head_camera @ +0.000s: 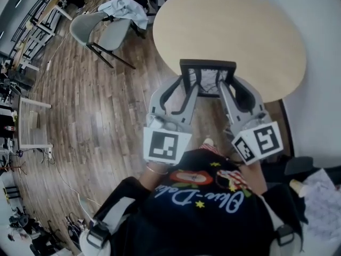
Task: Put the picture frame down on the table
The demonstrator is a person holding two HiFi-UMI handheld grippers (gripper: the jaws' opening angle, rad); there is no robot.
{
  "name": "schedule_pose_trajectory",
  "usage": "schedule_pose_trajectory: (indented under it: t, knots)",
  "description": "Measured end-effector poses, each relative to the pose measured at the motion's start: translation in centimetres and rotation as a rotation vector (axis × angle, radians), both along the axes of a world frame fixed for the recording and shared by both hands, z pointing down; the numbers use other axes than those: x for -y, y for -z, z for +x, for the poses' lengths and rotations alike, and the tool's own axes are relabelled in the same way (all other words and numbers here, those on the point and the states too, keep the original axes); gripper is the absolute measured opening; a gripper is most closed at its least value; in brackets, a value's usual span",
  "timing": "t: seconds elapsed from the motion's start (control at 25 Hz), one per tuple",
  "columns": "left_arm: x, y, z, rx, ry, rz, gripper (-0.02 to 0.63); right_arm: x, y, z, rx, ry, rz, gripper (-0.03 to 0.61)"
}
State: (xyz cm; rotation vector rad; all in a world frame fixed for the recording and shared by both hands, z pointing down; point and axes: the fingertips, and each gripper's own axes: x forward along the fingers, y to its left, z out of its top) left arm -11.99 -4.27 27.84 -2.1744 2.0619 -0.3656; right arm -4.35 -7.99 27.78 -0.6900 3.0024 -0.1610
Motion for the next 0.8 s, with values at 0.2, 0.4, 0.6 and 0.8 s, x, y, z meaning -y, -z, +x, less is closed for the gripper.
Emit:
schedule_pose_trajectory:
  t: [0.2, 0.4, 0.6, 0.8]
  knots:
    - [2.2, 0.7, 1.6, 0.011, -0.018, 0.003, 0.124, 1.9, 0.7, 1.7, 0.0, -0.019, 0.009, 0.074]
    - [2.7, 0.7, 3.4, 0.018, -0.041, -0.013, 0.124, 2.2, 0.6, 3.7, 0.007, -0.04, -0.002, 0.074]
    - [4.8, 0.9, 5.7, 0.039, -0.077, -0.02, 0.124, 4.1, 0.7, 6.1, 0.029, -0.076, -0.012, 0.074]
    - [5.5, 0.6, 6.4, 0.058, -0.137, -0.019, 0.124, 4.3, 0.1, 6.7, 0.044, -0.127, -0.014, 0.074]
